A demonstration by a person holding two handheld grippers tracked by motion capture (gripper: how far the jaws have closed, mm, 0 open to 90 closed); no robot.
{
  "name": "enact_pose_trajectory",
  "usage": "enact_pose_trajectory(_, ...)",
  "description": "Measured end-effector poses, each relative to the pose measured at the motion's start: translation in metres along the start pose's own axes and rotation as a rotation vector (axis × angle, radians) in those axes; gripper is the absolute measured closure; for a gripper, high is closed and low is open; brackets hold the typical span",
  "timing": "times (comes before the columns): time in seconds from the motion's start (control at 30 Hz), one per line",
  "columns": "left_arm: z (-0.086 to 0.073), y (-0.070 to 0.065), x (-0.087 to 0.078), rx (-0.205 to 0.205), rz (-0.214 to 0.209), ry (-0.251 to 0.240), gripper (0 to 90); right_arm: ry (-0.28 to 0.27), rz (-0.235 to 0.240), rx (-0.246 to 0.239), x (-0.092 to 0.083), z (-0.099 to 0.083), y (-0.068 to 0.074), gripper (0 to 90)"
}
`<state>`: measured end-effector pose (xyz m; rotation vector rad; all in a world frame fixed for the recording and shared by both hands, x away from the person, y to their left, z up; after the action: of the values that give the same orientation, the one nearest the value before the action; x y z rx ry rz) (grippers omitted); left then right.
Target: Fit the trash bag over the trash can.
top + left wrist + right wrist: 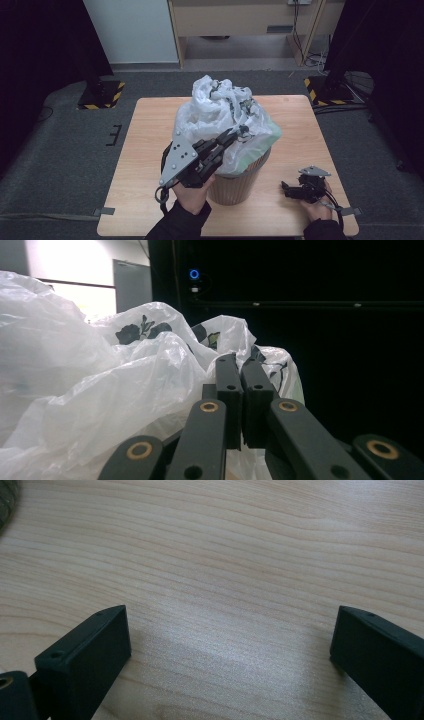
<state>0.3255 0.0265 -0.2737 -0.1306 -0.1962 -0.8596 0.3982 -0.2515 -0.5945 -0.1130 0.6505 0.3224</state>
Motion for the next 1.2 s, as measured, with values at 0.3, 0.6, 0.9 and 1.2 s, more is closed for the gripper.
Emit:
enact_pose_trajectory(0.3,0.001,-0.007,-0.001,0.010,-0.034,0.038,87.8,-0.001,0.003,-0.002,0.000,0.000,0.000,2.7)
enact_pose_trajectory(0.6,-0.018,-0.008,0.012,0.007,-0.064,0.114,86.9,0.000,0.004,-0.002,0.000,0.000,0.000,2.7)
enact_pose_trajectory(0.9,-0.020,-0.015,0.011,0.033,-0.093,0.153,81.4,-0.001,0.004,-0.006,0.000,0.000,0.000,2.7)
enact_pose_trajectory(1.2,-0.022,-0.016,0.015,0.052,-0.071,0.135,64.2,-0.002,0.004,-0.004,0.000,0.000,0.000,2.7)
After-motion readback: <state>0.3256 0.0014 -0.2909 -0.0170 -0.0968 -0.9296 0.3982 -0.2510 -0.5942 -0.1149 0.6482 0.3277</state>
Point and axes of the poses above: each handheld gripper's, and its own axes: x roughly forward along the jaws, z roughly out of its top, y roughly to its left, the point moved 8 cm from there along x, roughly forward along the jaws, and after that the axes turned 7 degrees about -y, right-handed, at the moved point
